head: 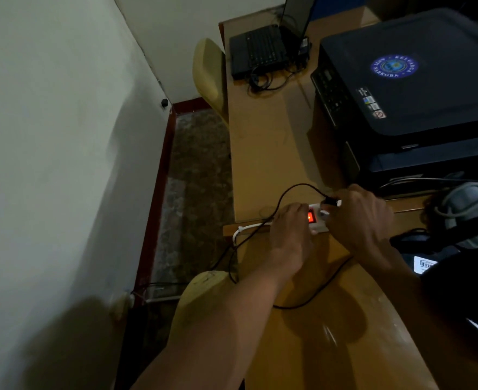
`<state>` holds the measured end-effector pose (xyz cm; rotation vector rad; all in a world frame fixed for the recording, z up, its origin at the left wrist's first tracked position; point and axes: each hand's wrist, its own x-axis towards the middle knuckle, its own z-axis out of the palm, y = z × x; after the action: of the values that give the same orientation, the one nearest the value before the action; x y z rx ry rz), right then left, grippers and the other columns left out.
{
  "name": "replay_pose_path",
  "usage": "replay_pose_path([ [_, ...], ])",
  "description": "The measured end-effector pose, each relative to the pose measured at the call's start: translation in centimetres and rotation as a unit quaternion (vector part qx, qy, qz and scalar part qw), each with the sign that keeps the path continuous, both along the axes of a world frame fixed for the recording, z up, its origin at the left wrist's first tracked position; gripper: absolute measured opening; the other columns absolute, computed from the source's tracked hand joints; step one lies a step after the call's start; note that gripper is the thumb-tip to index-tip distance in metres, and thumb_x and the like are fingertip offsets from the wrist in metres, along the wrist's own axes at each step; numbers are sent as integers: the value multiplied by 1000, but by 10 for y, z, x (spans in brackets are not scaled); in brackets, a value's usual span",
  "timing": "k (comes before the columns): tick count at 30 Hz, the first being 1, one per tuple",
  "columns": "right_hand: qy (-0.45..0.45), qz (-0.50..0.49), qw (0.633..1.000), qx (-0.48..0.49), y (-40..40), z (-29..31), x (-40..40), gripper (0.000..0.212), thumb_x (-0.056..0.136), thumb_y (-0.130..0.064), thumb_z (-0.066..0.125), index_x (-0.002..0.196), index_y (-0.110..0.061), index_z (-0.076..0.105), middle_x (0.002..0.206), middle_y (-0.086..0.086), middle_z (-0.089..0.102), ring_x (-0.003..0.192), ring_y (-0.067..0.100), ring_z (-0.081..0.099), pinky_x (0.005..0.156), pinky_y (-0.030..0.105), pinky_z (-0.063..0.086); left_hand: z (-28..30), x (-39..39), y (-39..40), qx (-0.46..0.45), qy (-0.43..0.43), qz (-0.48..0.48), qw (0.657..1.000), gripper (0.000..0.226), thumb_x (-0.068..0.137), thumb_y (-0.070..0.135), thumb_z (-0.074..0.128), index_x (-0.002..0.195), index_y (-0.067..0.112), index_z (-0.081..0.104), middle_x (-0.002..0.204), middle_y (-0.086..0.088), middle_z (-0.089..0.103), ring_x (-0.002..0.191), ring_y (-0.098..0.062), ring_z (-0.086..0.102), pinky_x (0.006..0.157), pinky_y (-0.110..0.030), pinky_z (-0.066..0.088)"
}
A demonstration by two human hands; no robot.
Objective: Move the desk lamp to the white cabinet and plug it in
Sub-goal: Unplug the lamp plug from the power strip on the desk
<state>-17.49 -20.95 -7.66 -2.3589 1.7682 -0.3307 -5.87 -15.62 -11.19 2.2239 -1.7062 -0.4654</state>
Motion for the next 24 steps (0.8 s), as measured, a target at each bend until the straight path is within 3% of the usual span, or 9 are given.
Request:
replay_pose_path([
  [6, -92, -16, 995, -39, 5, 11, -2, 22, 88, -29, 74, 105, -15, 76, 103, 8, 72, 83, 27, 68, 55, 17, 26, 14, -7, 22, 7, -2, -34, 999, 62, 98, 16, 56, 153, 9, 29, 162, -10, 29, 151, -24, 22, 121, -39, 23],
  [9, -164, -31, 985, -40, 17, 7, -3, 23, 87, -32, 74, 105, -17, 76, 99, 6, 73, 85, 26, 68, 56, 20, 32, 31, -3, 48, -121, 40, -32, 991, 40, 95, 17, 56, 135, 14, 54, 135, -7, 56, 125, -25, 53, 99, -43, 49],
  [11, -218, -8, 976, -18, 30, 6, -5, 23, 88, -36, 73, 105, -20, 74, 98, 3, 71, 89, 24, 66, 65, 31, 48, 45, 10, 65, -230, 47, -34, 971, 17, 96, 14, 56, 111, 10, 62, 111, -6, 62, 103, -23, 59, 84, -41, 52],
  [13, -261, 23, 965, -21, 46, 6, -9, 22, 88, -37, 73, 106, -25, 74, 102, -2, 70, 90, 20, 66, 71, 37, 54, 62, 27, 74, -278, 65, -3, 958, 11, 96, 16, 57, 104, 12, 62, 104, -2, 60, 99, -17, 57, 86, -38, 50],
  [16, -273, 80, 958, -37, 76, 0, -10, 25, 87, -37, 74, 109, -24, 74, 105, -4, 70, 77, 17, 66, 59, 29, 54, 86, 49, 78, -196, 109, 41, 974, 17, 96, 33, 56, 103, 22, 67, 104, 11, 59, 100, -3, 54, 92, -33, 48],
  [18, -280, 98, 953, -66, 93, -2, -6, 27, 84, -35, 77, 106, -20, 75, 98, -3, 70, 63, 9, 57, 52, 12, 41, 96, 58, 81, -86, 154, 44, 983, 24, 93, 45, 58, 104, 27, 70, 107, 12, 63, 106, -5, 57, 95, -34, 48],
  [19, -291, 98, 949, -74, 100, -3, -5, 27, 83, -33, 79, 106, -19, 75, 95, -2, 70, 60, 5, 52, 53, 6, 35, 97, 60, 83, -57, 123, 25, 990, 27, 91, 48, 60, 106, 28, 69, 112, 10, 64, 111, -8, 57, 97, -35, 46],
  [21, -316, 99, 940, -79, 110, -2, -3, 28, 81, -30, 81, 105, -18, 76, 94, -2, 70, 57, 5, 49, 51, 7, 33, 95, 62, 93, -59, 32, -19, 998, 36, 87, 51, 65, 116, 30, 61, 123, 5, 57, 114, -10, 51, 97, -36, 41],
  [24, -338, 115, 931, -73, 116, 2, -5, 27, 82, -30, 80, 107, -21, 76, 96, -6, 68, 60, 4, 48, 47, 16, 41, 94, 59, 104, -131, 21, -15, 991, 50, 81, 46, 74, 121, 26, 52, 124, 0, 48, 113, -12, 49, 96, -33, 45],
])
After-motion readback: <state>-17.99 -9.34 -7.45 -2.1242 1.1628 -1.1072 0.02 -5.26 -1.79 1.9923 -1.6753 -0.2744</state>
